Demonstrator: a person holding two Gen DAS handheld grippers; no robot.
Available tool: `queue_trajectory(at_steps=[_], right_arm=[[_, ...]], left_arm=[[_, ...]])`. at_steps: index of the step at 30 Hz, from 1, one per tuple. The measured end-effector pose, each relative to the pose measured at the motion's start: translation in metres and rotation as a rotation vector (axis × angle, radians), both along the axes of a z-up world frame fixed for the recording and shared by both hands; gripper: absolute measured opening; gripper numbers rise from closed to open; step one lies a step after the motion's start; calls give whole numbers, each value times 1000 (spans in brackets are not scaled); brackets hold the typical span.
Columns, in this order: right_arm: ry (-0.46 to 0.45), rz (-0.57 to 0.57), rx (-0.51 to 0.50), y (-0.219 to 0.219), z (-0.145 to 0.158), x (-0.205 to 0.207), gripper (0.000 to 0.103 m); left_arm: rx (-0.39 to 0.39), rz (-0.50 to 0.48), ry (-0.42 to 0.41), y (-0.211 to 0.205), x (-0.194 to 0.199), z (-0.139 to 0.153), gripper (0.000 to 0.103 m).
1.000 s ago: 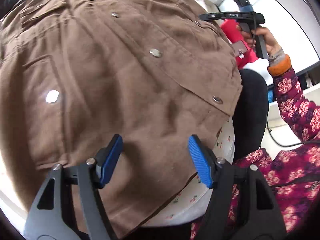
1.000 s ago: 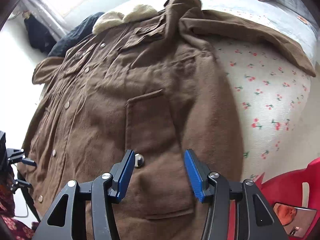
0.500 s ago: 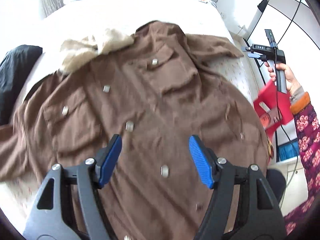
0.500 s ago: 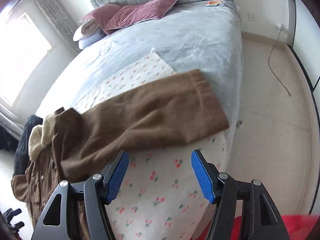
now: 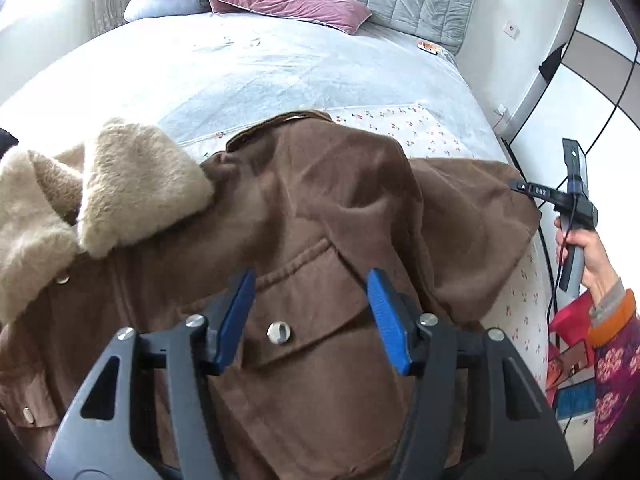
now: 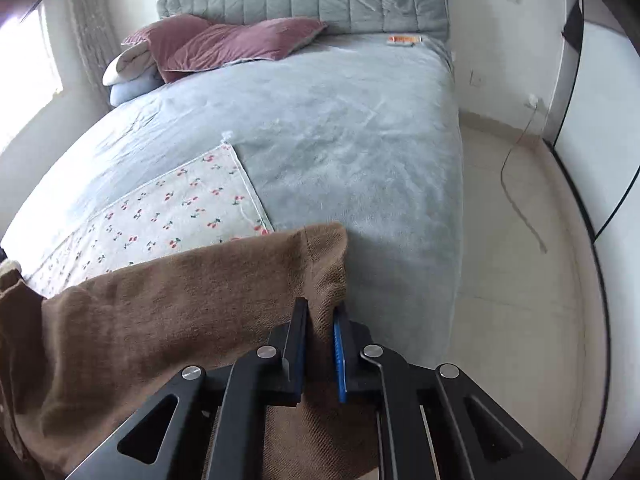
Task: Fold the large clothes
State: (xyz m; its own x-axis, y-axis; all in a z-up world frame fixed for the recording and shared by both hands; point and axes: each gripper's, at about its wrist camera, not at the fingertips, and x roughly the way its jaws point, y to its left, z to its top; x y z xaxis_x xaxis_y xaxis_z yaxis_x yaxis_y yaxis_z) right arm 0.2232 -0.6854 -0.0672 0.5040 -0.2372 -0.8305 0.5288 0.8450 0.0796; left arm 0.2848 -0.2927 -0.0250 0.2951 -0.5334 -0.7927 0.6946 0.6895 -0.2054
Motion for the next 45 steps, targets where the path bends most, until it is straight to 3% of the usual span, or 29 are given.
queue_trajectory(at_steps=[4, 6, 8, 11, 13, 15, 19, 22, 24, 26, 27, 29, 31, 32, 33, 38, 40, 42, 45], right_arm=[[-7, -56, -288, 4, 49, -2, 8], [37, -139, -444, -6, 63, 5, 8], [59, -199, -443, -25, 65, 6, 7], [169, -247, -502, -38, 40, 18, 6], [199, -252, -462, -42, 22, 18, 8], [171, -270, -383, -43, 18, 15, 12], [81, -159, -339, -14, 39, 17, 36], [-2, -23, -237, 26, 52, 32, 53], [-15, 65, -174, 54, 45, 53, 55], [-3, 146, -109, 81, 28, 71, 55], [7, 174, -89, 92, 17, 79, 55], [41, 201, -76, 108, -6, 91, 55], [89, 204, -58, 113, -33, 98, 56], [55, 196, -62, 113, -37, 93, 59], [38, 189, -69, 110, -38, 90, 65], [41, 174, -70, 90, -36, 61, 67], [18, 142, -14, 71, -39, 42, 68], [69, 83, -41, 64, -30, 30, 68], [112, 123, -68, 75, -5, 14, 68]], left_arm=[[-84, 23, 23, -22, 16, -9, 49], [-122, 21, 39, -34, 19, -16, 48], [-144, 17, 58, -49, 23, -27, 48], [-87, 43, 81, -72, 28, -61, 48], [-70, 43, 27, -77, 23, -68, 49], [-52, 29, 28, -78, 21, -58, 49], [-136, 13, -31, -70, 26, -23, 49], [-122, 25, -11, -82, 46, -22, 49], [-50, 27, 8, -99, 56, -42, 49], [27, 33, -48, -114, 60, -64, 53], [32, 32, -109, -117, 59, -64, 56], [55, 68, -118, -122, 71, -64, 72], [55, 80, -101, -122, 77, -63, 75], [57, 77, -103, -120, 75, -60, 75], [53, 78, -103, -117, 73, -57, 75], [-27, 85, -32, -79, 58, -37, 75], [-38, 87, -18, -60, 48, -27, 75], [-46, 85, -15, -36, 36, -12, 75], [-49, 94, -43, 6, 19, 13, 86]])
